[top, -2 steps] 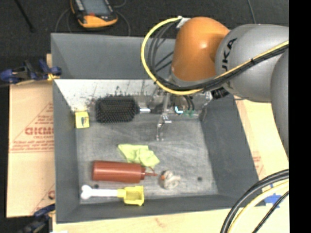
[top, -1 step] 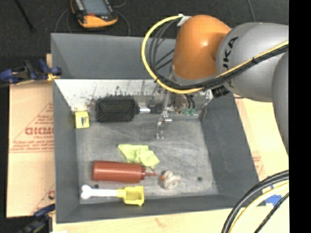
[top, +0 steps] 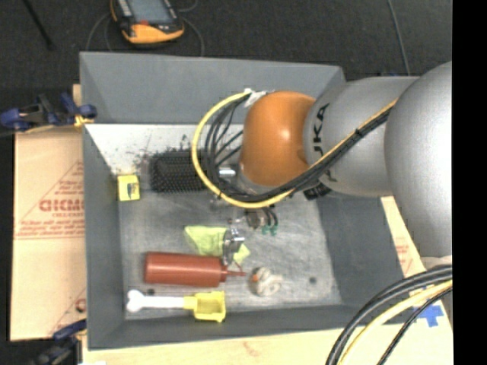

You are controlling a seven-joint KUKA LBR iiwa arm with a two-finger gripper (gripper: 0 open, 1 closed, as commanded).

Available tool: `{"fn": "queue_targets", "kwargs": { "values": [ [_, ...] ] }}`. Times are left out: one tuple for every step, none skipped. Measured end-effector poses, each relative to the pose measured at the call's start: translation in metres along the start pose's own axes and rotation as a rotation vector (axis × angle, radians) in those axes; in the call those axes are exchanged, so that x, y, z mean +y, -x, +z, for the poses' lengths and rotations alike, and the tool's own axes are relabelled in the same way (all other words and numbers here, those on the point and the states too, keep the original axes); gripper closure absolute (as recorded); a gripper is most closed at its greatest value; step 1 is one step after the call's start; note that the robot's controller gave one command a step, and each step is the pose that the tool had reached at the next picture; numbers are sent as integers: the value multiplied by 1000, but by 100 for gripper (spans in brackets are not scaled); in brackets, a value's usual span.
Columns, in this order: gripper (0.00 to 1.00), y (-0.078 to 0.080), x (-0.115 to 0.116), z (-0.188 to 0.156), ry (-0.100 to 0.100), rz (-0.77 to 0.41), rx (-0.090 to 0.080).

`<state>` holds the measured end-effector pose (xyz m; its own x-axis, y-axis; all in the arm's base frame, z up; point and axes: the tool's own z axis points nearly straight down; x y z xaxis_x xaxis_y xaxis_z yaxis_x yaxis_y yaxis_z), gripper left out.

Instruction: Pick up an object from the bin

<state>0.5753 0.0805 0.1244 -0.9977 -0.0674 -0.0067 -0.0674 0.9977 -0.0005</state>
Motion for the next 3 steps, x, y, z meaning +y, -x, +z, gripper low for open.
{"fn": "queue_targets", "kwargs": {
  "values": [
    [0,-18,8,18,1,29,6],
    [0,-12,3,9,1,252,3],
    [0,-5,-9,49,0,146,1]
  ]
}}
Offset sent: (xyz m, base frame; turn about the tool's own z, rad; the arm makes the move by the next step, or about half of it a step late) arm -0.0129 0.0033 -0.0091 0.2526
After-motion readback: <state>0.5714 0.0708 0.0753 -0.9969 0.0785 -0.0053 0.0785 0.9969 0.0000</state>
